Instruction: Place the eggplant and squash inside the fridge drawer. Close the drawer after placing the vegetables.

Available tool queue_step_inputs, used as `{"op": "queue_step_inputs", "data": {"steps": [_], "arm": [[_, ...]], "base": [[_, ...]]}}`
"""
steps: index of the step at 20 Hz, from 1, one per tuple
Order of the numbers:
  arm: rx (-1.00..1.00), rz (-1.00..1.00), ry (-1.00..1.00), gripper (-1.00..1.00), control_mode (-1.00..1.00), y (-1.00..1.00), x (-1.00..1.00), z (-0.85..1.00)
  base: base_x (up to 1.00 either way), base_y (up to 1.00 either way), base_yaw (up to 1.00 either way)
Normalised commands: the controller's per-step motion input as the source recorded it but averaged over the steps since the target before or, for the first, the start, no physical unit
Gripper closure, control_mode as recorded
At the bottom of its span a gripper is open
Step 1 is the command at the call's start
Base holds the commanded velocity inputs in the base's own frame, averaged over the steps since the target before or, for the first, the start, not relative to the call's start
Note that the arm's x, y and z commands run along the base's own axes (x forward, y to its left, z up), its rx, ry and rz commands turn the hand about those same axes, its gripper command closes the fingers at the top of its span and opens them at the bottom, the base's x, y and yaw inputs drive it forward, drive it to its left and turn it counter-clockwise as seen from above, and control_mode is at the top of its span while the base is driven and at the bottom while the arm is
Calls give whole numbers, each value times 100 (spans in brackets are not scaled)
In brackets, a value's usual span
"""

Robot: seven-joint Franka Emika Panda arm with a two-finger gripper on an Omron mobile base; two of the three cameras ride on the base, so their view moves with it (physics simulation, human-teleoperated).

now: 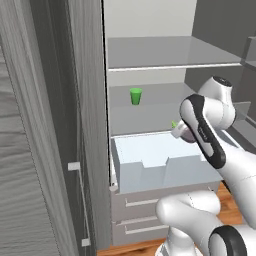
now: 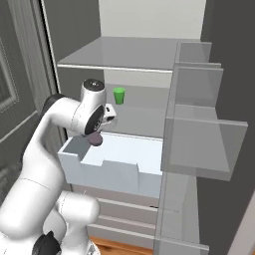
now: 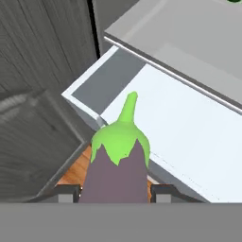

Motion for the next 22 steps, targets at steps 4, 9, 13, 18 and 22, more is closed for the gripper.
{"op": "queue_step_inputs", "data": {"steps": [4, 9, 13, 18, 22], "arm": [[-9, 33, 0, 100, -100, 0, 21, -23], [-13, 30, 1, 100, -100, 0, 3, -38], [-8, 24, 2, 100, -100, 3, 0, -43], [-3, 18, 0, 100, -100, 0, 3, -30], [-1, 20, 0, 100, -100, 0, 23, -18]], "base": [[0, 0, 0], [0, 0, 0], [0, 0, 0], [0, 0, 0], [0, 0, 0]]}}
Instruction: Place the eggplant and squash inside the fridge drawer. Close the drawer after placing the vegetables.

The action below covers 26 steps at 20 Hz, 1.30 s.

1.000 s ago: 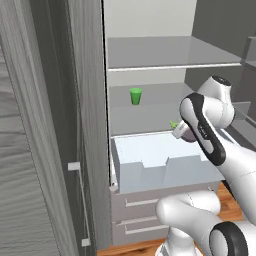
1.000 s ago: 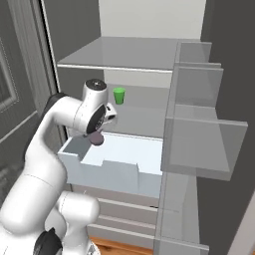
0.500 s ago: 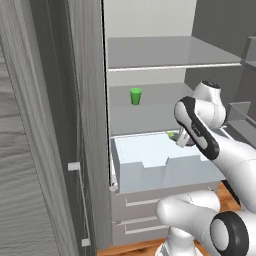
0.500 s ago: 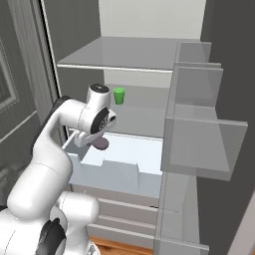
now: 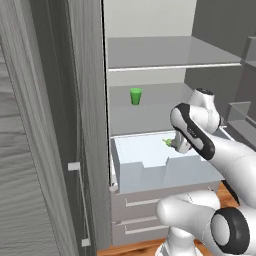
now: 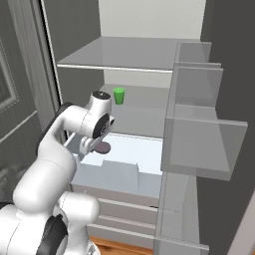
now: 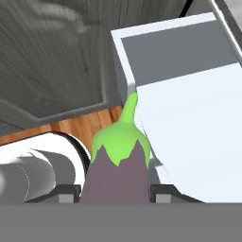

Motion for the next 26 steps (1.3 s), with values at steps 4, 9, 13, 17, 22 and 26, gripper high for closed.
{"op": "queue_step_inputs", "data": {"steps": [4, 9, 13, 17, 22, 26], "arm": [[0, 21, 0, 100, -100, 0, 24, -19], [-1, 20, 0, 100, -100, 1, 25, -24], [-1, 17, 1, 100, -100, 5, 27, -24], [-3, 11, 5, 100, -100, 23, 30, -22], [-3, 6, 2, 100, -100, 28, 31, -13], [-3, 4, 0, 100, -100, 26, 16, -13]], "base": [[0, 0, 0], [0, 0, 0], [0, 0, 0], [0, 0, 0], [0, 0, 0], [0, 0, 0]]}}
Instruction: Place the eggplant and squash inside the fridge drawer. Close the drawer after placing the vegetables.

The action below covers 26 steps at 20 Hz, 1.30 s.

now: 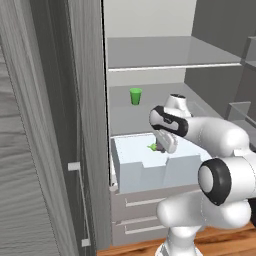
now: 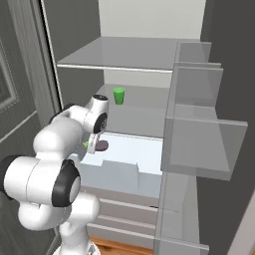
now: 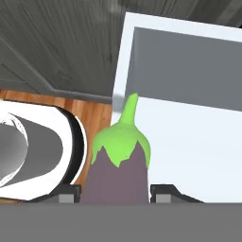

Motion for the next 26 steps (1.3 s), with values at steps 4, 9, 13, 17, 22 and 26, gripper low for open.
{"op": "queue_step_inputs", "data": {"steps": [4, 9, 13, 17, 22, 26], "arm": [[-4, 2, 0, 100, -100, 17, 1, -19], [-3, 1, 0, 100, -100, 6, -5, -19], [-3, 1, 0, 100, -100, 3, -11, -18], [-3, 1, 0, 100, -100, 7, -4, -19], [-3, 1, 0, 100, -100, 7, -11, -17], [-2, 2, 0, 100, -100, 3, -28, -13]], "base": [[0, 0, 0], [0, 0, 0], [0, 0, 0], [0, 0, 0], [0, 0, 0], [0, 0, 0]]}}
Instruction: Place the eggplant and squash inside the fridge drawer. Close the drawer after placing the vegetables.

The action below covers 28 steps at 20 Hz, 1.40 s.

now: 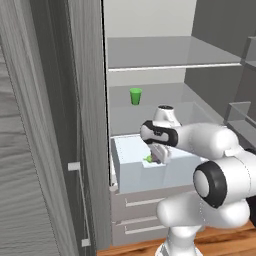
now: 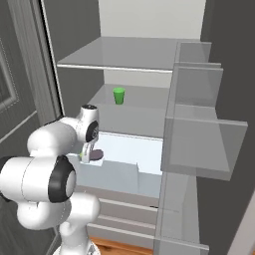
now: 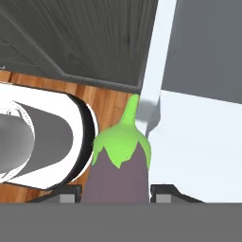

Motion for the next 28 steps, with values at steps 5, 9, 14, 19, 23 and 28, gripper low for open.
{"op": "queue_step_inputs", "data": {"steps": [5, 9, 14, 19, 23, 28], "arm": [[0, 2, 0, 100, -100, 0, -34, -8], [0, 2, 0, 100, -100, 0, -34, -6], [0, 2, 2, 100, -100, 0, -27, -1], [0, 1, 0, 100, -100, 0, -2, 14], [-4, 0, 0, 100, -100, 0, 33, 62], [-3, 0, 0, 100, -100, 0, 47, 47]], "base": [[0, 0, 0], [0, 0, 0], [0, 0, 0], [0, 0, 0], [0, 0, 0], [0, 0, 0]]}}
